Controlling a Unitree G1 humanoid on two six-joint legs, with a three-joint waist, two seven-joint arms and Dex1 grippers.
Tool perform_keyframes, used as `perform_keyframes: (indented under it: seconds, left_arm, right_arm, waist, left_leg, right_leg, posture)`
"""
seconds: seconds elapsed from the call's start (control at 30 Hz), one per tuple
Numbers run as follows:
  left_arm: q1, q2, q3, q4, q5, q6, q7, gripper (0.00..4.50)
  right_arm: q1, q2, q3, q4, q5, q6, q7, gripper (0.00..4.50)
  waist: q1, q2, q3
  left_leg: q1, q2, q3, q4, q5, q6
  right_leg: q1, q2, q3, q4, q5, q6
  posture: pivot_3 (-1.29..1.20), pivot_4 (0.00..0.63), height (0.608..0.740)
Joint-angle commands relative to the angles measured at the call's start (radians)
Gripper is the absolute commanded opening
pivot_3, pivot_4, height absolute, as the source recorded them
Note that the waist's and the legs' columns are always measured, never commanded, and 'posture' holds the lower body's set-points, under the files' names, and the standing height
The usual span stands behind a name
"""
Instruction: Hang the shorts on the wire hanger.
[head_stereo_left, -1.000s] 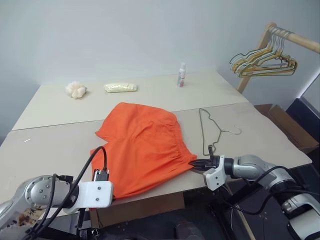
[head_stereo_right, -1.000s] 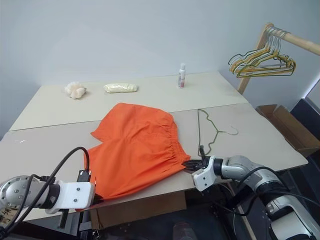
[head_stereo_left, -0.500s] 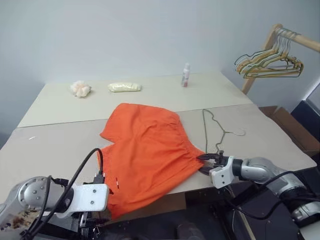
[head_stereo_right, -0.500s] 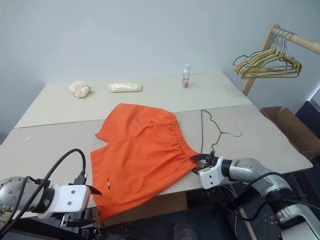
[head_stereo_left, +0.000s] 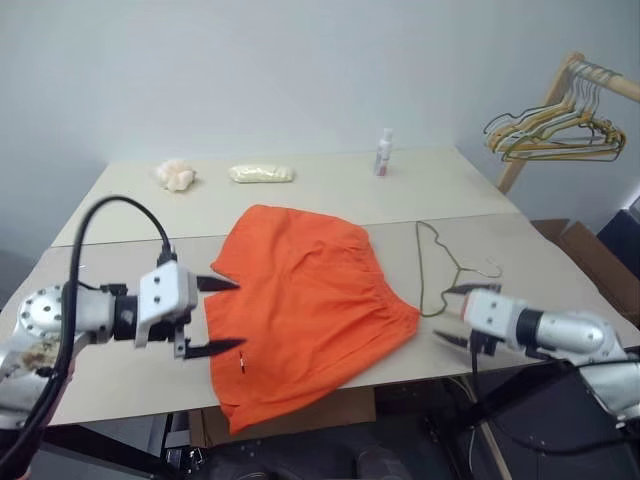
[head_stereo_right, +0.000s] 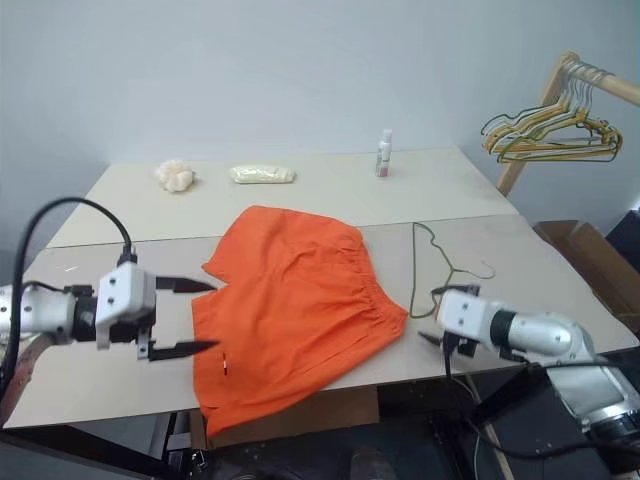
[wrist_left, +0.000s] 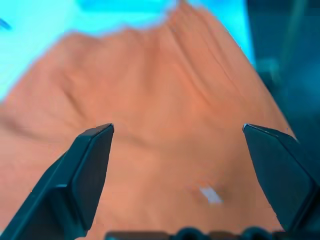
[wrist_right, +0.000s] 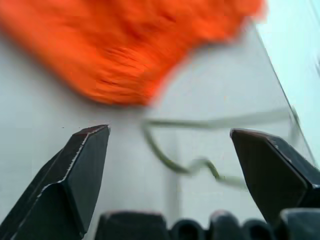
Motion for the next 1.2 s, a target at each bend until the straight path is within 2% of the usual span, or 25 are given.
perform_keyframes:
  seconds: [0.03, 0.33, 0.37, 0.43, 0.6, 0.8, 0.93, 0.97, 1.07, 1.2]
  left_arm:
    - [-0.039, -0.008, -0.063, -0.009, 0.005, 0.0, -0.011, 4.5]
    - [-0.073, -0.035, -0.241, -0.018, 0.11, -0.021, -0.003, 4.5]
    - [-0.071, -0.041, -0.243, -0.016, 0.114, -0.021, 0.001, 4.5]
    - [-0.064, -0.05, -0.243, -0.011, 0.121, -0.013, 0.021, 4.5]
    - [-0.051, -0.051, -0.225, -0.004, 0.112, -0.009, 0.031, 4.5]
    - [-0.027, -0.043, -0.205, -0.024, 0.097, -0.01, 0.035, 4.5]
    - [-0.016, -0.042, -0.194, -0.026, 0.097, -0.013, 0.042, 4.5]
    - [-0.015, -0.043, -0.191, -0.024, 0.096, -0.015, 0.041, 4.5]
    - [-0.019, -0.05, -0.182, -0.021, 0.082, -0.018, 0.036, 4.5]
    - [-0.03, -0.061, -0.169, -0.016, 0.052, -0.019, 0.023, 4.5]
  right_arm:
    - [-0.071, 0.047, -0.016, -0.022, -0.006, 0.199, -0.039, 4.48]
    - [-0.171, 0.185, 0.014, -0.086, 0.012, 0.345, -0.022, 4.48]
    - [-0.171, 0.199, 0.017, -0.099, 0.017, 0.352, -0.018, 4.31]
    - [-0.165, 0.223, 0.027, -0.122, 0.019, 0.335, -0.004, 3.91]
    - [-0.18, 0.282, 0.064, -0.117, -0.021, 0.354, -0.035, 2.16]
    - [-0.218, 0.297, 0.018, -0.044, -0.059, 0.398, -0.105, 0.04]
    - [-0.232, 0.275, -0.038, -0.035, -0.058, 0.488, -0.13, 0.04]
    - [-0.232, 0.266, -0.051, -0.026, -0.063, 0.532, -0.142, 0.22]
    - [-0.232, 0.238, -0.052, 0.004, -0.083, 0.632, -0.163, 0.95]
    - [-0.251, 0.233, -0.038, 0.06, -0.1, 0.745, -0.185, 2.4]
  waist:
    - [-0.002, 0.0, 0.0]
    - [-0.001, 0.001, 0.0]
    - [0.0, 0.001, 0.0]
    - [0.0, 0.001, 0.0]
    - [-0.001, 0.001, 0.0]
    - [-0.001, 0.001, 0.0]
    - [0.008, 0.001, 0.0]
    - [0.01, 0.001, 0.0]
    - [0.015, 0.001, 0.0]
    - [0.013, 0.001, 0.0]
  left_leg:
    - [-0.001, 0.0, 0.0, -0.001, 0.0, 0.0]
    - [-0.015, -0.001, -0.001, 0.002, 0.0, -0.001]
    - [-0.015, -0.001, -0.001, 0.002, 0.0, -0.001]
    - [-0.016, -0.001, -0.001, 0.002, 0.0, -0.001]
    - [-0.016, -0.001, -0.001, 0.002, 0.0, -0.001]
    - [-0.016, -0.001, -0.001, 0.002, 0.0, -0.001]
    - [-0.017, -0.001, -0.001, 0.002, 0.0, -0.001]
    - [-0.017, -0.001, -0.001, 0.002, 0.0, -0.001]
    - [-0.016, -0.001, -0.001, 0.002, 0.0, -0.001]
    - [-0.016, -0.001, -0.001, 0.002, 0.0, -0.001]
  right_leg:
    - [-0.001, 0.001, 0.0, -0.001, 0.0, 0.0]
    - [-0.015, 0.003, 0.0, 0.001, 0.0, -0.001]
    - [-0.015, 0.003, 0.0, 0.001, 0.0, -0.001]
    - [-0.016, 0.003, 0.0, 0.001, 0.0, 0.0]
    - [-0.016, 0.003, 0.0, 0.001, 0.0, 0.0]
    - [-0.016, 0.003, 0.0, 0.001, 0.0, 0.0]
    - [-0.017, 0.003, 0.0, 0.001, 0.0, 0.0]
    - [-0.017, 0.003, 0.0, 0.001, 0.0, 0.0]
    - [-0.016, 0.003, 0.0, 0.001, 0.0, 0.0]
    - [-0.016, 0.003, 0.0, 0.001, 0.0, 0.0]
  posture:
    - [-0.2, 0.0, 0.74]
    - [-0.2, 0.0, 0.74]
    - [-0.2, 0.0, 0.74]
    - [-0.2, 0.0, 0.74]
    - [-0.19, 0.0, 0.74]
    - [-0.18, 0.0, 0.74]
    - [-0.18, 0.0, 0.74]
    - [-0.18, 0.0, 0.74]
    - [-0.18, 0.0, 0.74]
    - [-0.18, 0.0, 0.74]
